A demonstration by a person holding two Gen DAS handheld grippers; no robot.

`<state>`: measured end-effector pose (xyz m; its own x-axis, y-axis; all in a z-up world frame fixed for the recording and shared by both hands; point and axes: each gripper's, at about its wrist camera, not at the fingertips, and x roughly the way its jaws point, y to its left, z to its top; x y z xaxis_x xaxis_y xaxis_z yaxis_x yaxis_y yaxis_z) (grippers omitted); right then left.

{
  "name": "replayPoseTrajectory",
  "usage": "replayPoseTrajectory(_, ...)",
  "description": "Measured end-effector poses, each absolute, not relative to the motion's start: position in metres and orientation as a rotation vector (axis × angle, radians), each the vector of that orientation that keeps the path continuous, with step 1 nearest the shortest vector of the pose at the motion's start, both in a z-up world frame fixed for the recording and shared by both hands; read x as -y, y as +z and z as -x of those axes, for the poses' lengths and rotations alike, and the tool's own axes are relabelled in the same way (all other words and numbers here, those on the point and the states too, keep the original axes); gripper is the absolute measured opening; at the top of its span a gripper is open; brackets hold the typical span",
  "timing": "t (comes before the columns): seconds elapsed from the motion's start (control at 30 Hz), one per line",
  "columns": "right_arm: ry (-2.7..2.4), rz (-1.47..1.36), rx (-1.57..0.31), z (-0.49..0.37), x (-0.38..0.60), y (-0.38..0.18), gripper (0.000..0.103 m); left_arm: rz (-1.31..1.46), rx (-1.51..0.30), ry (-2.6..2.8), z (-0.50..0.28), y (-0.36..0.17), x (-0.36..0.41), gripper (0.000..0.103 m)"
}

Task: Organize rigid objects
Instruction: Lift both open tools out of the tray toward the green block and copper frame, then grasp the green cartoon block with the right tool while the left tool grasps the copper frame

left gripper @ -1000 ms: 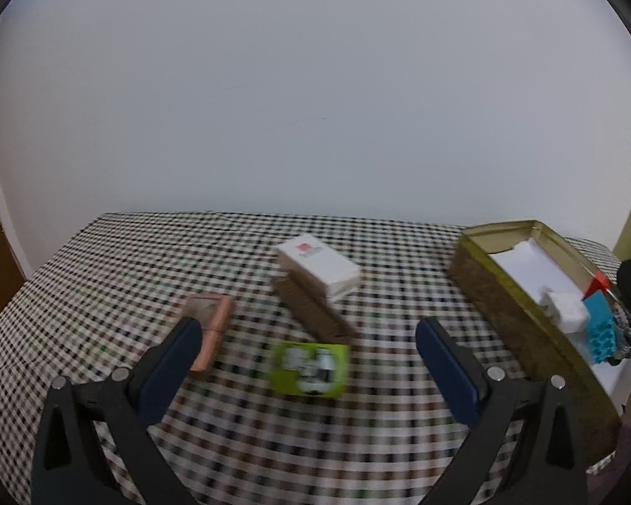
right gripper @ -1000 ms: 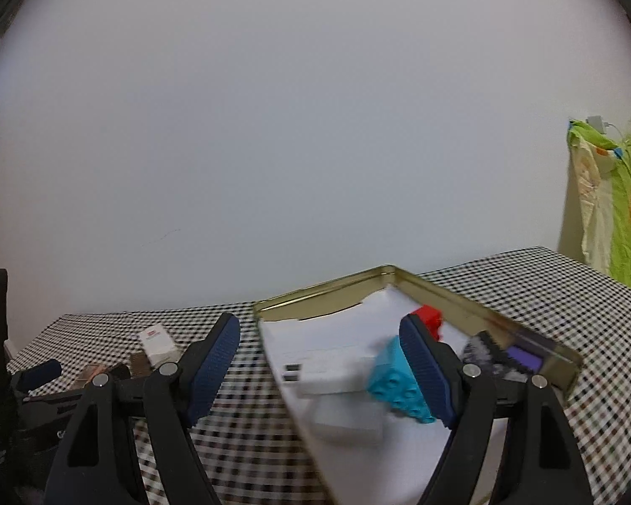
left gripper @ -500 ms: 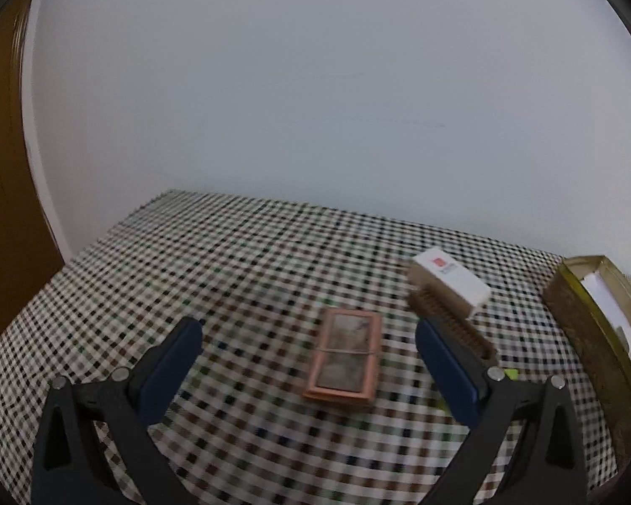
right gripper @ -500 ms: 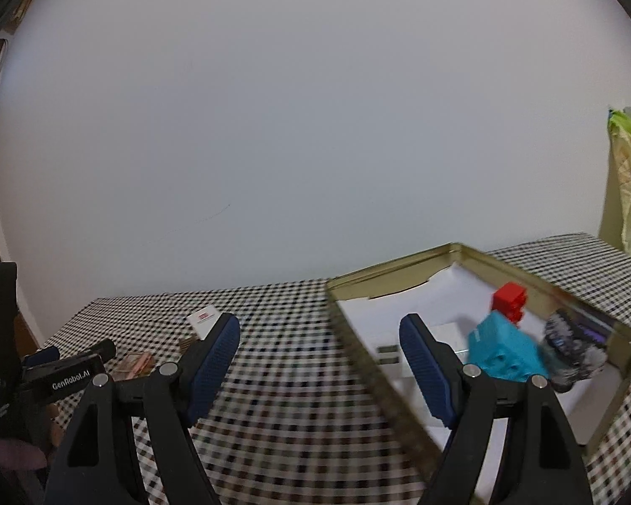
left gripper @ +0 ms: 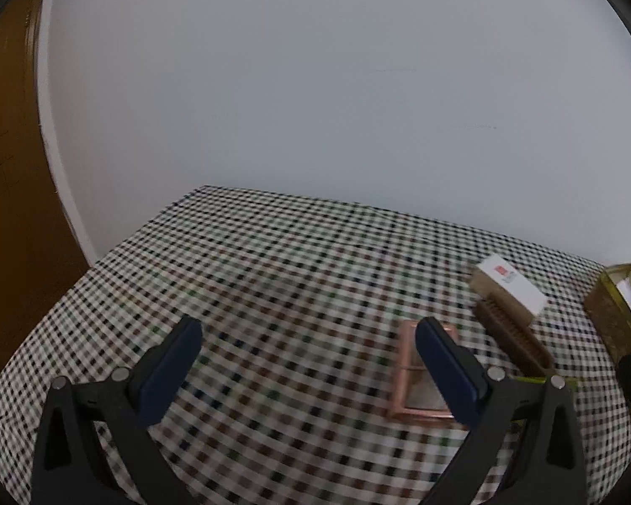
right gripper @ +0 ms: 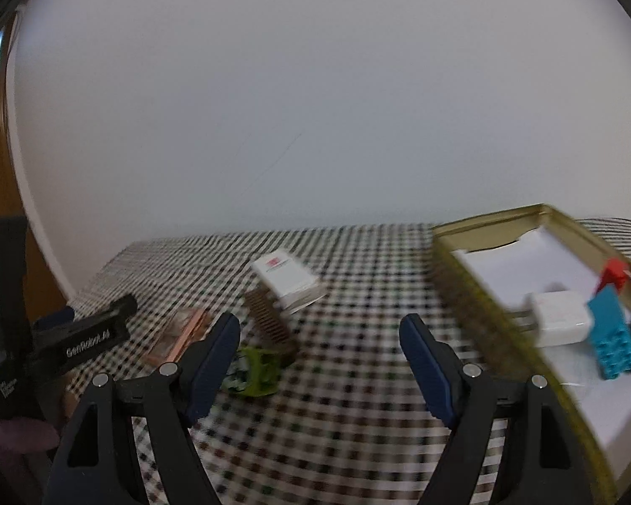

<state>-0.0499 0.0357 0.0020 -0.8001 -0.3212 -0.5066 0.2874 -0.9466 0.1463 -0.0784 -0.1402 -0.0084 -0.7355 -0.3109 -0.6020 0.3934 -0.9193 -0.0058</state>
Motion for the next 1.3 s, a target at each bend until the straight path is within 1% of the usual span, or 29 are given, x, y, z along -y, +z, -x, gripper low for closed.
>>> replayPoseTrajectory(0.07,-2.667,-0.819,0.071,0.055,-0.022,-0.002,0.08,-0.846,-0.228,-2.601,0.078,-0.009,0.149,0.102)
replayPoseTrajectory(0.17,-2.631,-0.89,0.042,0.065,-0.007,-0.011,0.08,-0.828,-0.243,-2.579,0.075,-0.01,0.159,0.102)
replayPoseTrajectory(0.3,-2.592,-1.005,-0.005,0.074,0.012,-0.02,0.08,-0.819,-0.23,-2.6,0.073,-0.01,0.162,0.102)
replayPoseTrajectory(0.4,-2.568,-1.066,-0.006,0.08,0.018,-0.028,0.08,-0.825,-0.21,-2.602,0.075,-0.011,0.157,0.102)
replayPoseTrajectory(0.47,-2.543,-1.116,-0.029,0.085,0.022,-0.034,0.072,-0.827,-0.204,-2.596,0.074,-0.01,0.157,0.102)
replayPoseTrajectory(0.5,-2.534,-1.134,-0.031,0.086,0.023,-0.035,0.062,-0.827,-0.208,-2.592,0.074,-0.011,0.157,0.102)
replayPoseTrajectory(0.53,-2.525,-1.155,-0.026,0.088,0.022,-0.037,0.057,-0.829,-0.216,-2.592,0.073,-0.011,0.157,0.102)
replayPoseTrajectory(0.6,-2.503,-1.184,0.001,0.094,0.019,-0.044,0.052,-0.831,-0.225,-2.59,0.072,-0.011,0.158,0.102)
replayPoseTrajectory(0.8,-2.45,-1.155,0.108,0.09,0.003,-0.047,0.052,-0.83,-0.212,-2.612,0.071,-0.01,0.156,0.102)
replayPoseTrajectory(0.9,-2.444,-1.123,0.125,0.085,-0.007,-0.045,0.052,-0.865,-0.222,-2.643,0.071,-0.011,0.153,0.102)
replayPoseTrajectory(1.2,-2.549,-0.933,0.022,0.052,-0.048,-0.028,0.052,-0.967,-0.193,-2.779,0.077,-0.015,0.133,0.102)
replayPoseTrajectory(1.27,-2.583,-0.907,0.005,0.054,-0.055,-0.024,0.052,-1.016,-0.192,-2.801,0.085,-0.021,0.127,0.101)
replayPoseTrajectory(1.3,-2.592,-0.9,0.008,0.056,-0.056,-0.022,0.052,-1.041,-0.189,-2.804,0.089,-0.022,0.125,0.097)
